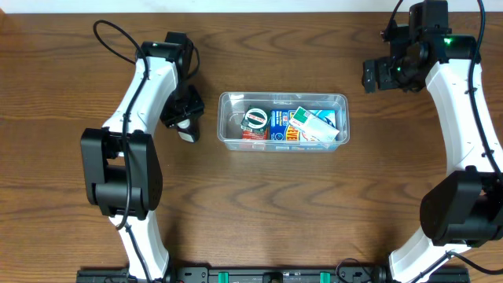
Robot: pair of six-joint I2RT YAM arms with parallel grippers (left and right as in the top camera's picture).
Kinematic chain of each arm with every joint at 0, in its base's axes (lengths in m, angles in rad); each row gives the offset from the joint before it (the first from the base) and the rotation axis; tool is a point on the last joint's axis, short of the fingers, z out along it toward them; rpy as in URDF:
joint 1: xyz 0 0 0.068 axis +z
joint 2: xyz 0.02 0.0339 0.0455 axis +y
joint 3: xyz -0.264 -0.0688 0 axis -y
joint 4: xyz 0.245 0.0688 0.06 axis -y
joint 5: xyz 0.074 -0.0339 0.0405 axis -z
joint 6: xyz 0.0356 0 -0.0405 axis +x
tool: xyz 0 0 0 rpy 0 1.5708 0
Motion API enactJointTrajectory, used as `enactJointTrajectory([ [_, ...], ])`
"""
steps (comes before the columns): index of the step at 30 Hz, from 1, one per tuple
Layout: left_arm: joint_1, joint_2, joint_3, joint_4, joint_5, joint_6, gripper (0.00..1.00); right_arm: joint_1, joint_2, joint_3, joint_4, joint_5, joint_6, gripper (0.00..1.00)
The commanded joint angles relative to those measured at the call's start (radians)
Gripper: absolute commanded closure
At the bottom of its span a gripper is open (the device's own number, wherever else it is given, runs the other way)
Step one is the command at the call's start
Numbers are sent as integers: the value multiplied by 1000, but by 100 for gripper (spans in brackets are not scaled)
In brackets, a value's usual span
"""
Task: Pack container
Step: 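Grasp the brown bottle by its body with left gripper and lift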
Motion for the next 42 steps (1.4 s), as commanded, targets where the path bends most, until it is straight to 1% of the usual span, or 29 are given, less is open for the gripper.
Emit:
enactJointTrajectory([
  [1, 8, 0, -2, 3, -5, -9, 56, -5, -5, 2, -1, 1, 14, 1],
  [5, 8, -3, -2, 9, -5, -9, 65, -5, -5, 2, -2, 1, 14, 1],
  [10, 8, -36, 1, 8, -4, -10, 71, -5, -5, 2, -2, 1, 14, 1],
  [18, 7, -155, 1, -29, -5, -9, 70, -5, -5, 2, -2, 1, 14, 1],
  [23, 6, -165, 0, -64, -5, -5, 69, -5, -5, 2, -2, 1, 14, 1],
  [28, -3, -166, 1, -67, -4, -5, 70, -5, -5, 2, -2, 1, 14, 1],
  [34, -58, -188, 18, -67, -9, 40, 70, -5, -5, 2, -2, 1, 14, 1],
  [38, -96, -215, 52, -64, -10, 50, 70, -5, -5, 2, -1, 1, 14, 1],
  [42, -124, -232, 101, -53, -10, 84, 70, -5, -5, 2, -2, 1, 14, 1],
])
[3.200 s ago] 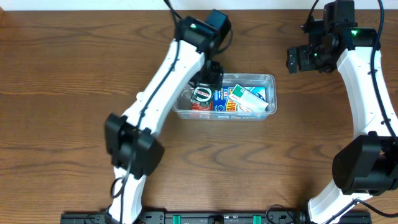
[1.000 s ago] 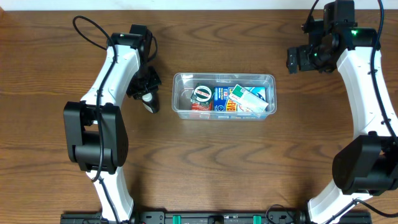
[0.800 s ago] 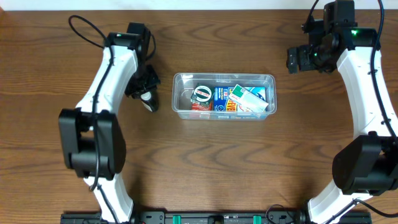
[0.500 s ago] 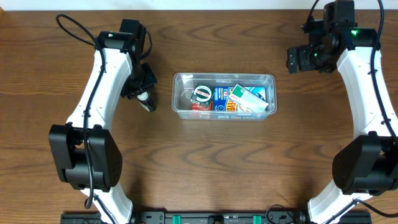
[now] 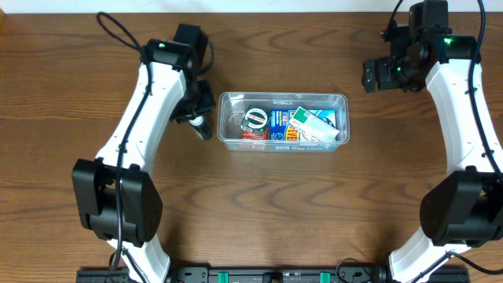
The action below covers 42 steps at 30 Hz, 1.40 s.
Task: Pack container
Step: 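Grasp the brown bottle by its body with left gripper and lift, then lower the bottle into the container's left end and release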
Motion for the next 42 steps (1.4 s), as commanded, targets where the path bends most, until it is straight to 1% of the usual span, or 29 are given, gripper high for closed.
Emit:
enactJointTrajectory([
  [1, -18, -58, 77, 7, -16, 47, 70, -5, -5, 2, -2, 1, 14, 1],
  [10, -82, -59, 140, 10, -92, 95, 70, -5, -5, 2, -2, 1, 14, 1],
  [19, -168, -58, 140, 56, -122, 185, 70, -5, -5, 2, -2, 1, 14, 1],
  [26, -231, -58, 140, 74, -126, 279, 70, -5, -5, 2, -2, 1, 14, 1],
  [36, -238, -16, 134, 76, -133, 396, 70, -5, -5, 2, -2, 1, 14, 1],
  [42, -237, 31, 124, 93, -149, 438, 71, -5, -5, 2, -2, 1, 14, 1],
])
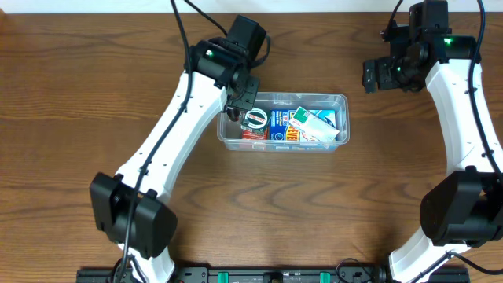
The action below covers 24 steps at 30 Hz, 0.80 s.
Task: Pack container
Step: 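Lower the bottle into the container's left end and release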
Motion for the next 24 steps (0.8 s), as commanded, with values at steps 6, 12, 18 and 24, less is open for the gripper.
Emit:
enactJointTrajectory([
  [6, 8, 80, 6, 23, -66, 61, 71, -5, -5, 2, -2, 1, 14, 1],
  [12, 14, 120, 6, 32, -72, 60, 71, -5, -5, 2, -1, 1, 14, 1],
  [18, 13, 169, 3, 32, -70, 59, 76, -5, -5, 2, -2, 1, 14, 1],
  [24, 13, 172, 0, 30, -14, 40, 75, -5, -5, 2, -2, 1, 14, 1],
])
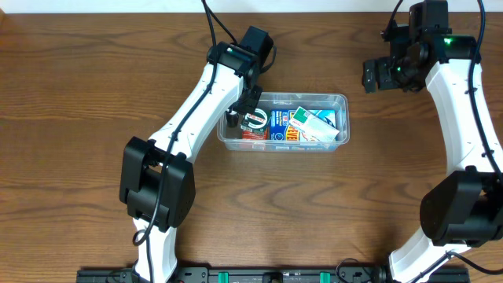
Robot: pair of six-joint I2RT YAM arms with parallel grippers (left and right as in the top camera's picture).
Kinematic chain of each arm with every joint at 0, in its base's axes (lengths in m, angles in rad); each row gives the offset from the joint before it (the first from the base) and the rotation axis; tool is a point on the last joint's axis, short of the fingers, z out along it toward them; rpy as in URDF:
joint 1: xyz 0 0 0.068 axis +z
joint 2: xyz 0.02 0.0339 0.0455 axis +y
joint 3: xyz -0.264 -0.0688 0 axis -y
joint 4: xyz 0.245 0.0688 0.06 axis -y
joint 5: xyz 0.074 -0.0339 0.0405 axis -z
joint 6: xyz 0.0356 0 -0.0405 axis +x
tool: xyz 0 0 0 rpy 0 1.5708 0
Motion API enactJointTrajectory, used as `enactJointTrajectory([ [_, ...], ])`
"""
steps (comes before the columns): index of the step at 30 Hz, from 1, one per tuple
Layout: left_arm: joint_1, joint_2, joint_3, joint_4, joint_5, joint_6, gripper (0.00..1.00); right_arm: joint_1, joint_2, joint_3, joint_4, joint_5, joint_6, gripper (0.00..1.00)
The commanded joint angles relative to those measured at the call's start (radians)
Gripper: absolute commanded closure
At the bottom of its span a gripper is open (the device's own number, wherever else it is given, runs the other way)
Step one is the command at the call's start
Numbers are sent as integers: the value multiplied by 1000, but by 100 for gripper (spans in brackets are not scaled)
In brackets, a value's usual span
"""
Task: Pack container
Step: 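Lower the bottle into the container's left end and release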
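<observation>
A clear plastic container sits mid-table. It holds a white tape roll, a blue box, a green-and-white packet and a red item. My left gripper reaches down into the container's left end, just left of the tape roll. It seems shut on a small dark-and-white item, which the wrist mostly hides. My right gripper hangs to the upper right, well clear of the container, and its jaws are too dark to read.
The brown wooden table carries only the container. The left arm slants across from the lower left to the container's left end. The right arm stands along the right edge.
My left gripper has moved slightly right and down, from the container's far-left rim to inside its left end beside the tape roll. The arm's base link has swung right. The right arm has not moved.
At first my left gripper was on a small white-and-dark item on the table, left of the container. Later it had the item closer to the container's left wall, then over the far-left rim. Now it is inside the left end. The right arm stayed put.
</observation>
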Motion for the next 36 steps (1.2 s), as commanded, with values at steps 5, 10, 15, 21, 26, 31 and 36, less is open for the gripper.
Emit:
enactJointTrajectory([
  [5, 6, -3, 0, -5, 82, -37, 75, -5, -5, 2, -2, 1, 14, 1],
  [10, 6, -3, 0, -19, 126, -90, 75, -5, -5, 2, -2, 1, 14, 1],
  [15, 6, -3, 0, -26, 126, -106, 75, -5, -5, 2, -2, 1, 14, 1],
  [21, 9, -3, 0, -28, 126, -177, 75, -5, -5, 2, -2, 1, 14, 1],
  [26, 9, -3, 0, -26, 124, -181, 75, -5, -5, 2, -2, 1, 14, 1],
  [31, 16, -3, -1, -7, 111, -139, 60, -5, -5, 2, -2, 1, 14, 1],
  [36, 22, 1, -5, 2, 92, -135, 57, -5, -5, 2, -2, 1, 14, 1],
])
